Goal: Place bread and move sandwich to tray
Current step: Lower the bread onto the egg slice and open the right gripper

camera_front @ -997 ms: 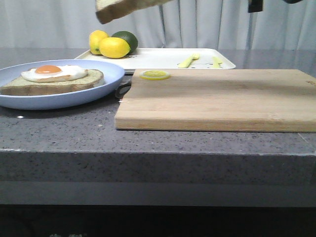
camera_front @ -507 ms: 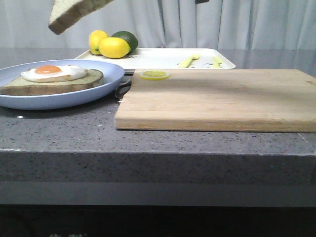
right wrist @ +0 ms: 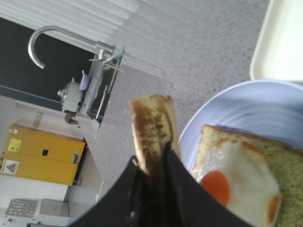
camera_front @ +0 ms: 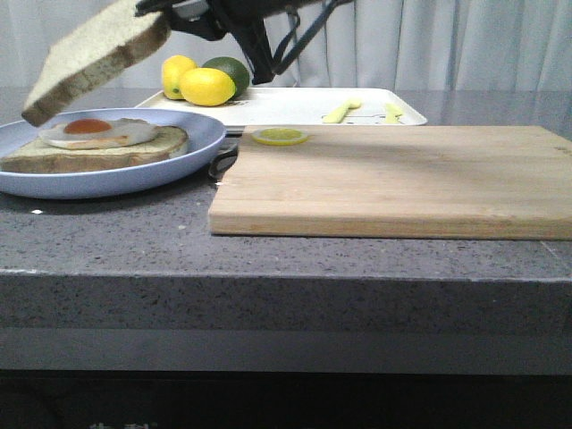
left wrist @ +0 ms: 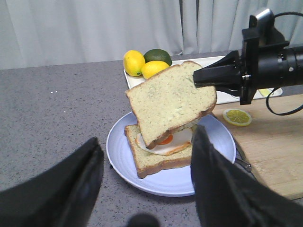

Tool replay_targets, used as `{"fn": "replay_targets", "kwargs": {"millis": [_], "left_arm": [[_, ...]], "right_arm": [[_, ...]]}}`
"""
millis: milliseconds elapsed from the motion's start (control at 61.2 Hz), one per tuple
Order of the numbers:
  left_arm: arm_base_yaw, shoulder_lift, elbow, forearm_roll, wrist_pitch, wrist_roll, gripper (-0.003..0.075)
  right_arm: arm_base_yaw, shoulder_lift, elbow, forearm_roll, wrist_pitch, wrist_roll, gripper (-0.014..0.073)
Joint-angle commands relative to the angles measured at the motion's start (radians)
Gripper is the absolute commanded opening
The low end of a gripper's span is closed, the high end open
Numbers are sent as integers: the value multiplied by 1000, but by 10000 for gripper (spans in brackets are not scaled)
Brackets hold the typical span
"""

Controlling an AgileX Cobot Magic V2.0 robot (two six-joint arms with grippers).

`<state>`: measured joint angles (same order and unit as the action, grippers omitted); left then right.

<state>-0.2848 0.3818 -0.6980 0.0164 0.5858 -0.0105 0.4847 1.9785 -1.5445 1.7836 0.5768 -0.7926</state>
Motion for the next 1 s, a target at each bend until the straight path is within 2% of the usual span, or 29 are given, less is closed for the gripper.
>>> {"fn": "replay_targets", "kwargs": {"millis": [0, 360, 441, 638, 834, 981], "left_arm": [[-9, 16, -32, -5, -75, -2, 410], [-9, 16, -32, -5, -75, -2, 410], [-9, 16, -32, -5, -75, -2, 410], [-9, 16, -32, -5, -75, -2, 410], [-9, 16, -32, -5, -75, -2, 410], [-9, 16, -32, -5, -75, -2, 410]], "right_arm": [[-1, -67, -49, 83, 42, 2, 97], [-1, -67, -46, 72, 71, 1, 107], [-1, -67, -39, 54, 70, 1, 169], [-2, -67, -34, 31, 84, 0, 396], [-21, -73, -34, -19, 105, -3, 419], [-73, -94, -34, -91, 202, -3, 419]]}}
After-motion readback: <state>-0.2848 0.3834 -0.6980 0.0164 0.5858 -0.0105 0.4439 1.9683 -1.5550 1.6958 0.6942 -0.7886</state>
